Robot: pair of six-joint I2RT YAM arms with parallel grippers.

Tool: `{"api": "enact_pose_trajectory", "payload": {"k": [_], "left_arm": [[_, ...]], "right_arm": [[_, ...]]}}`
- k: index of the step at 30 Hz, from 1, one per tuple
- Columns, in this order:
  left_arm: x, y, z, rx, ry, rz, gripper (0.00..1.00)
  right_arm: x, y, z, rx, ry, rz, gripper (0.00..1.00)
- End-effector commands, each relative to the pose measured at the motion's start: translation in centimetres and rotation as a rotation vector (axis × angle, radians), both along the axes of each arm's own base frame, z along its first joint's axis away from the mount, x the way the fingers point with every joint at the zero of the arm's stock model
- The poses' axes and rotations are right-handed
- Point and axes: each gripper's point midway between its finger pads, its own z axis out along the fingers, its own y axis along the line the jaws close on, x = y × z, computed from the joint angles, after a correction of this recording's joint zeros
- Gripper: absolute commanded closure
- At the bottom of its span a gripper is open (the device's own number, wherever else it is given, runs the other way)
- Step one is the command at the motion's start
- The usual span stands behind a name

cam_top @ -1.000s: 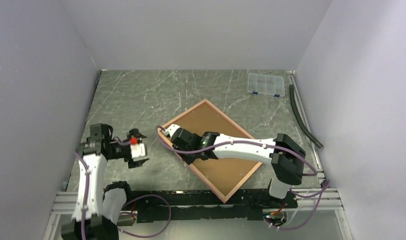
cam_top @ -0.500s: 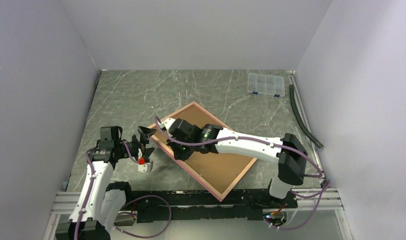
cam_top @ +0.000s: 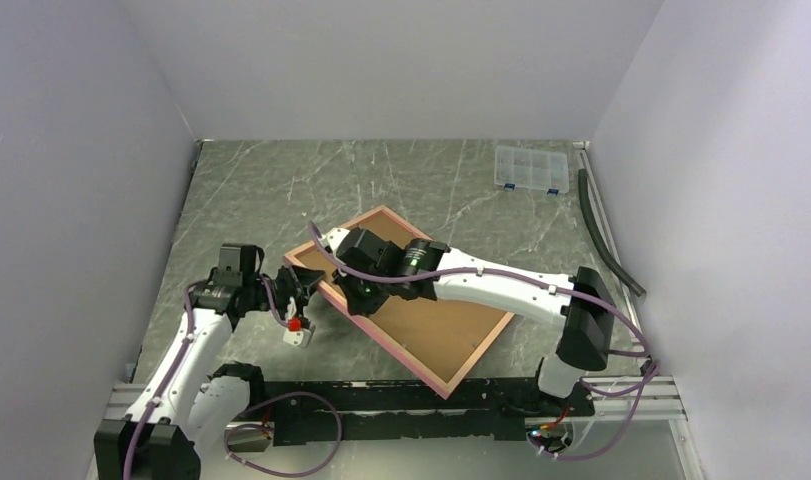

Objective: Put the photo into the frame

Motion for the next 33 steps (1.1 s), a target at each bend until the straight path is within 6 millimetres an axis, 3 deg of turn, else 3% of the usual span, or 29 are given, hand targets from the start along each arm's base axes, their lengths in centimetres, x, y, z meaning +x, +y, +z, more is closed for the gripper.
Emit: {"api": "enact_pose_trajectory", "payload": {"k": [1, 4, 8, 11, 14, 18, 24, 26, 30, 33], "left_arm": [[0.8, -0.5, 3.6, 0.047, -0.200, -0.089, 0.85], [0.4, -0.3, 4.4, 0.049, -0.169, -0.074, 0.89], [-0.5, 0.0, 5.2, 0.043, -0.068, -0.040, 0.91], [-0.9, 0.0, 5.9, 0.023, 0.004, -0.012, 0.91], [-1.1, 0.0, 6.8, -0.002, 0.042, 0.010, 0.91], [-1.4, 0.0, 7.7, -0.023, 0.080, 0.032, 0.91], [-1.6, -0.1, 8.7, -0.043, 0.095, 0.051, 0.91], [-1.6, -0.1, 9.0, -0.050, 0.109, 0.058, 0.91], [-1.7, 0.1, 9.2, -0.050, 0.131, 0.075, 0.89], [-1.4, 0.0, 9.6, -0.070, 0.134, 0.096, 0.79]], "right_arm": [[0.9, 0.8, 6.7, 0.139, -0.080, -0.026, 0.77], [1.3, -0.7, 7.7, 0.104, -0.129, -0.037, 0.43], [0.6, -2.9, 8.8, 0.036, -0.223, 0.012, 0.15], [-1.0, -4.1, 8.3, -0.049, -0.312, 0.059, 0.08], [-2.1, -4.9, 6.5, -0.146, -0.356, 0.080, 0.07], [-2.4, -5.8, 4.2, -0.253, -0.394, 0.077, 0.08], [-1.2, -6.4, 3.7, -0.308, -0.466, 0.023, 0.17], [-0.4, -6.7, 3.8, -0.328, -0.509, -0.009, 0.27], [0.5, -6.7, 5.4, -0.300, -0.560, -0.044, 0.57], [0.7, -6.0, 7.2, -0.238, -0.572, -0.063, 0.68]]}}
